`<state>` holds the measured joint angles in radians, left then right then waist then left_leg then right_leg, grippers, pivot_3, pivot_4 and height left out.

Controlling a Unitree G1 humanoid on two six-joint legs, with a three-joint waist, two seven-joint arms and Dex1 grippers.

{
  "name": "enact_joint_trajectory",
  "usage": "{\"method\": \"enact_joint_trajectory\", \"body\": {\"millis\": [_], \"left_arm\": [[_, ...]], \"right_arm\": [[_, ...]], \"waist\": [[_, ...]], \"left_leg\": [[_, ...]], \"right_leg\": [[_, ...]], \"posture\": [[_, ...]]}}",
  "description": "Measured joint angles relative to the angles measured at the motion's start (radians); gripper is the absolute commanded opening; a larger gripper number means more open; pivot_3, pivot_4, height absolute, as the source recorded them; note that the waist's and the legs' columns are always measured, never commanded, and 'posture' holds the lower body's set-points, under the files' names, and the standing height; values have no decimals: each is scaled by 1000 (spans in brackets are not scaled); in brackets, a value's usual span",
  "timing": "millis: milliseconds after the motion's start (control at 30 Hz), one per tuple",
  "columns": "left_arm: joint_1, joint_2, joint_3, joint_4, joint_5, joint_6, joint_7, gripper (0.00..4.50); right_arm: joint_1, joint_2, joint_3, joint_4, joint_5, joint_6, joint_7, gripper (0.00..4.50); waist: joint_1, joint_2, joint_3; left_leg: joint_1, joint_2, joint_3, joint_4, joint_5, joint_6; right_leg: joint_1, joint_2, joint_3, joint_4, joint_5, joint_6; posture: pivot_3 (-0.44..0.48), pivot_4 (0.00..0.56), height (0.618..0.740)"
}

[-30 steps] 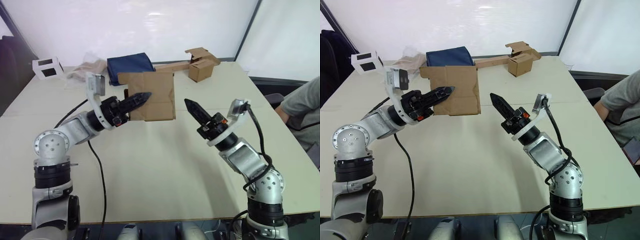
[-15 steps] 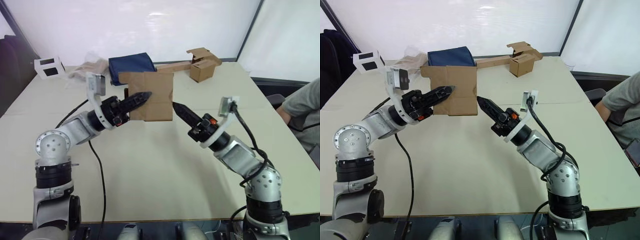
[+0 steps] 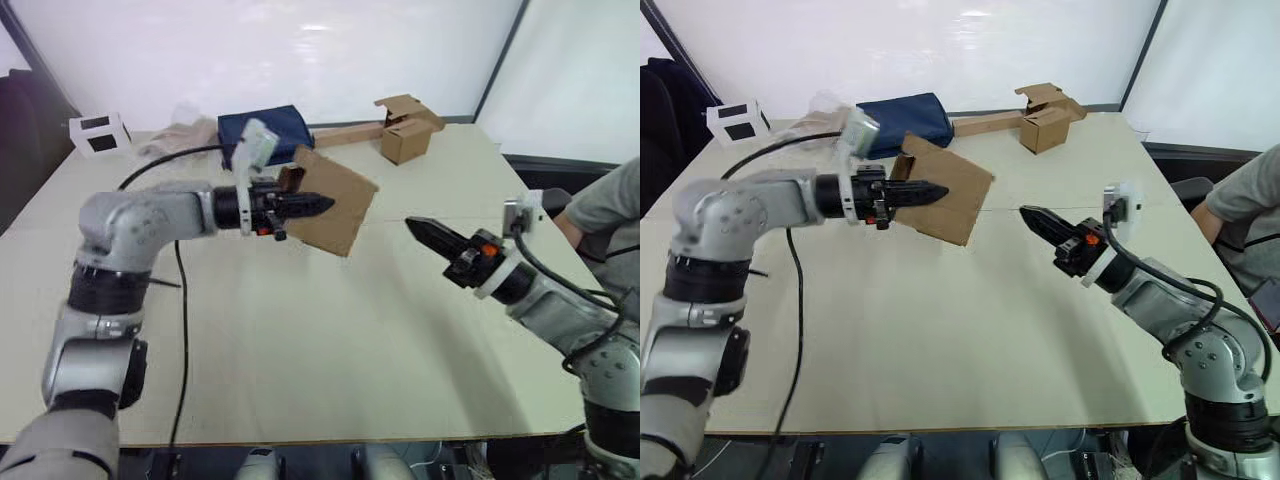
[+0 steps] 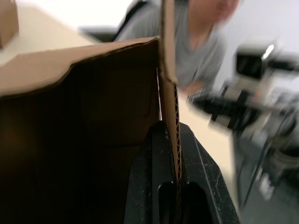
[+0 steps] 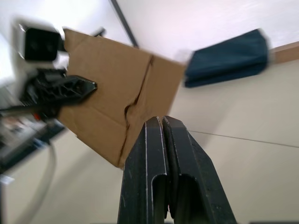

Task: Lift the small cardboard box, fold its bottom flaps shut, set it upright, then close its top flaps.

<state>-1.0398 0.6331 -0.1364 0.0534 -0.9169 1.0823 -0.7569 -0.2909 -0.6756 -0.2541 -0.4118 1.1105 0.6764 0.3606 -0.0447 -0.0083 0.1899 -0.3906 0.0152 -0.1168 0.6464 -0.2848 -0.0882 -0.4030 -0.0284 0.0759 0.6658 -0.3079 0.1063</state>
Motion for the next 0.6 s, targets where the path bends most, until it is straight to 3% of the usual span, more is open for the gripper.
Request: {"method": "enact_joint_trajectory", "body": {"millis": [67, 200, 333, 600], "left_arm": [[-48, 16, -116, 28, 103, -31, -87, 0], [-151, 33, -377, 98, 345, -175, -338, 0], [-205, 4, -535, 174, 519, -291, -511, 0], [-224, -53, -632, 292, 753, -490, -686, 0]], "right_arm": [[13, -28, -5, 14, -62, -18, 32, 41], [76, -186, 44, -30, -279, -78, 165, 41], [74, -176, 58, -86, -329, -87, 188, 41], [80, -126, 65, -168, -354, -70, 164, 41]], "waist": [[-2, 1, 0], [1, 2, 1], [0, 1, 2], [2, 0, 2]], "left_leg": [[0, 0, 0, 0, 0, 0], [-1, 0, 0, -1, 0, 0], [0, 0, 1, 0, 0, 0], [-1, 0, 1, 1, 0, 0]], "right_leg": [[-1, 1, 1, 0, 0, 0], [-1, 1, 0, -1, 0, 0], [-1, 1, 1, 0, 0, 0], [-1, 0, 1, 0, 0, 0]], "posture": [[0, 150, 740], [0, 150, 740], [0, 150, 740], [0, 150, 740]]}}
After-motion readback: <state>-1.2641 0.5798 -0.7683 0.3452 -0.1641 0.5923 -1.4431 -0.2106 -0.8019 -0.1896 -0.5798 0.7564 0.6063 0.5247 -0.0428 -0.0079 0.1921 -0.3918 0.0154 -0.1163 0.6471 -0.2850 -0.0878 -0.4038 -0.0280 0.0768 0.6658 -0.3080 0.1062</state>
